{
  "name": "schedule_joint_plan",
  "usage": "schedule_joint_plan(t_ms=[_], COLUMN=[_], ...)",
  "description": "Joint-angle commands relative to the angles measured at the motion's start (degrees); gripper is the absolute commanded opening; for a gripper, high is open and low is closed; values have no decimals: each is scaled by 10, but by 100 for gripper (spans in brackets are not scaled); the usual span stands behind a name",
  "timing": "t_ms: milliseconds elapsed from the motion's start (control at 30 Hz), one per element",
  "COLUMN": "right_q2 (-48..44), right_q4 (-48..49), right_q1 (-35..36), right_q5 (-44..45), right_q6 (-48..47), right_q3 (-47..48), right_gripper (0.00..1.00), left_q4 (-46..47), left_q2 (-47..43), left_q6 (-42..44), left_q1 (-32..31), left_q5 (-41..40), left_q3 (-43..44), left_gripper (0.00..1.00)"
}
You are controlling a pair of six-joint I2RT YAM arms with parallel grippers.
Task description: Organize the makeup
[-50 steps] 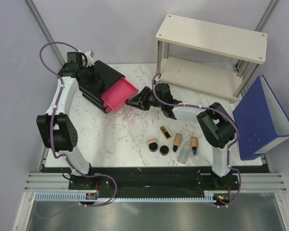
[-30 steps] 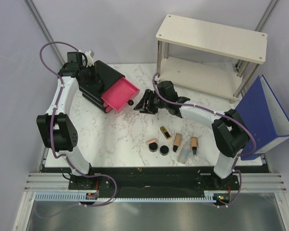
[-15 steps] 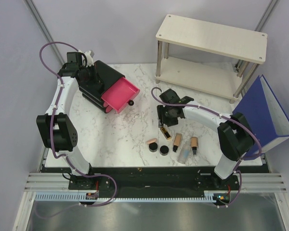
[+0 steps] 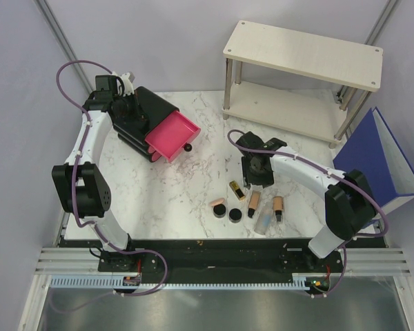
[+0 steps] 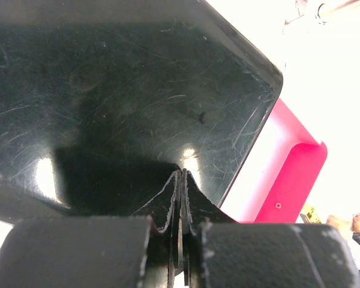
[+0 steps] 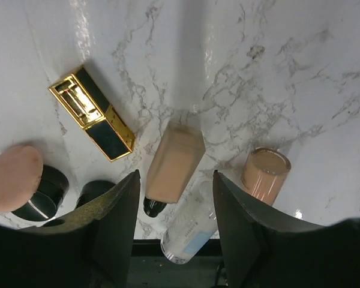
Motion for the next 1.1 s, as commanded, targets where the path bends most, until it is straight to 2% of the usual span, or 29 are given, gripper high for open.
schedule_joint_plan(t_ms=[0, 400, 467, 500, 533, 567, 733, 833, 1067], right_q2=[18, 104, 104, 102, 100, 95, 73, 71, 130], right_q4=[-31, 16, 24, 25, 25, 23, -4, -20, -10], right_q1=[-1, -10, -13, -14, -14, -16, -20, -20, -21], right_q5=[-6, -68, -72, -71, -69, -64, -33, -25, -99], right_q6=[24, 35, 37, 37, 38, 37, 31, 20, 44], right_q3=[-12, -22, -22, -16, -13, -5, 44, 111, 336], right_gripper=[59, 56, 44, 31, 8, 0, 0, 0, 0], left_q4=[-88, -88, -88, -88, -88, -88, -88, -88, -88], left_q2=[29, 27, 28, 29, 29, 29, 29, 28, 31], left_q6=[36, 35, 35, 35, 35, 35, 36, 36, 37], left_q1=[4, 5, 4, 5, 4, 5, 5, 6, 6], left_q5=[-42, -51, -49, -48, -47, -47, -47, -45, -41], left_q3=[-41, -47, -45, -45, -44, -44, -45, -45, -45], left_gripper=[2, 2, 2, 2, 2, 2, 2, 2, 2])
